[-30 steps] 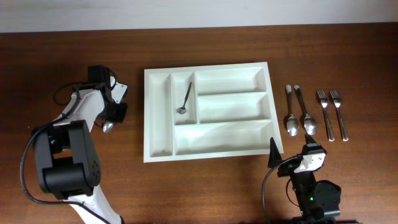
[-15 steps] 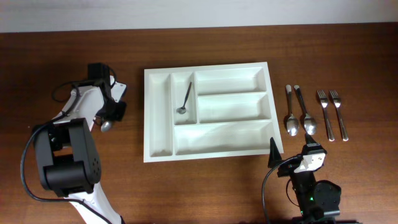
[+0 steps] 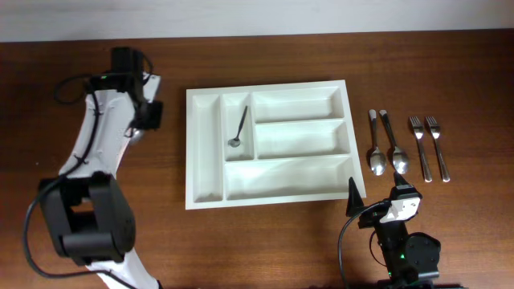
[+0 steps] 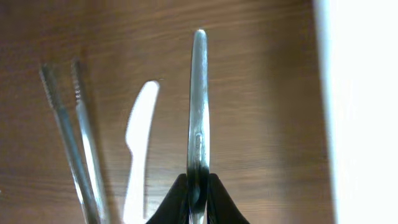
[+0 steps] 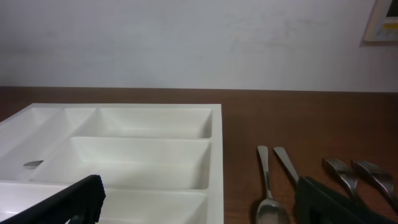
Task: Pack container
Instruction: 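Grasp the second spoon with the left gripper and place it beside the first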
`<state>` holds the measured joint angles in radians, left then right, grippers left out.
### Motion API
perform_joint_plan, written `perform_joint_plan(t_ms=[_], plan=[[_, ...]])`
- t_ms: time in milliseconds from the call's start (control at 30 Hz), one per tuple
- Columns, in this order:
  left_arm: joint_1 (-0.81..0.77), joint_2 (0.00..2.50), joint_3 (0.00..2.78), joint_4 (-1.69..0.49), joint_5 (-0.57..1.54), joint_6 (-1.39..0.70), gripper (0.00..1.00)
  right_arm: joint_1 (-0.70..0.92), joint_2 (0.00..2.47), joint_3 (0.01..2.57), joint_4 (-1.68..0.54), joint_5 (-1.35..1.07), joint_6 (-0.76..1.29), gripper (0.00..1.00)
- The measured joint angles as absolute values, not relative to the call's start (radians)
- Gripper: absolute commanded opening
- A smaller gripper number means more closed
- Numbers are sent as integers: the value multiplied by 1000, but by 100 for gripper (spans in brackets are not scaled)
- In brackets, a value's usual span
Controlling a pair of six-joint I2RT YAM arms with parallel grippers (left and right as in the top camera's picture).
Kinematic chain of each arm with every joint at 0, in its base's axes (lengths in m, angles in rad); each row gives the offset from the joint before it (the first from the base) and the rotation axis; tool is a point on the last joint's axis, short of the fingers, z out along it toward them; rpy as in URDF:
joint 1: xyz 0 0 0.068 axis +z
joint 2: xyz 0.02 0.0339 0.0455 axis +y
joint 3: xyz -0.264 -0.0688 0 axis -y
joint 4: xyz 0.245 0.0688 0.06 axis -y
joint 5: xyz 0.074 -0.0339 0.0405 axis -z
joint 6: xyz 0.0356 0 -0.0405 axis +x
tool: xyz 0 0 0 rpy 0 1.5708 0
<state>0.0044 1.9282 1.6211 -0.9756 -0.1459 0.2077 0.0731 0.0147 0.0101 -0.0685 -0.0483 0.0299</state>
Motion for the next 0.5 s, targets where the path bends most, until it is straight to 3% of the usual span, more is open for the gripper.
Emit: perform_joint_plan(t_ms=[267, 500], plan=[[-244, 1890, 1626, -1041, -127, 17, 2, 73, 15, 10, -68, -48, 30, 99], [-348, 1890, 1626, -1018, -65, -228, 2, 73, 15, 10, -68, -48, 30, 98]])
